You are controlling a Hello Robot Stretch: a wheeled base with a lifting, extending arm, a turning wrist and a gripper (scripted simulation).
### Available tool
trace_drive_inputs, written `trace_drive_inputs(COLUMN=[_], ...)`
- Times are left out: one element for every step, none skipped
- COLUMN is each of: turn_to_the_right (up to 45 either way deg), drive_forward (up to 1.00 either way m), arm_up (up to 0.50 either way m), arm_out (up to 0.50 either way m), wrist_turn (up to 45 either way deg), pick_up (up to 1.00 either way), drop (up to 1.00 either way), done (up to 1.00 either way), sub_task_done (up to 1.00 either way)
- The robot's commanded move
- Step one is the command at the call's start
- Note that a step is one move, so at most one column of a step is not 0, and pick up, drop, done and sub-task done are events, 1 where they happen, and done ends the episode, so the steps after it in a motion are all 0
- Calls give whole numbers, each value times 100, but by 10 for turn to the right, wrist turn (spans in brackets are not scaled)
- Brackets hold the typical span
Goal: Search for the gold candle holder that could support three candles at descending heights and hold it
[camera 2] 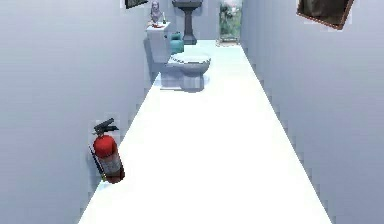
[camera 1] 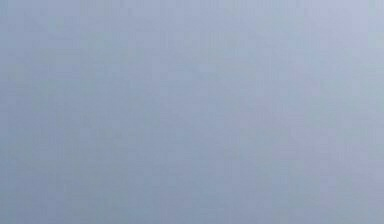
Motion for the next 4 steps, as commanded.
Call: trace_drive_inputs(turn_to_the_right=[-450, -150, 0, -360], drive_forward=[0, 0, 80, 0], arm_up=[0, 0, 0, 0], arm_out=[0, 0, 0, 0], wrist_turn=[0, 0, 0, 0], pick_up=[0, 0, 0, 0], drop=[0, 0, 0, 0], done=[0, 0, 0, 0], sub_task_done=[0, 0, 0, 0])
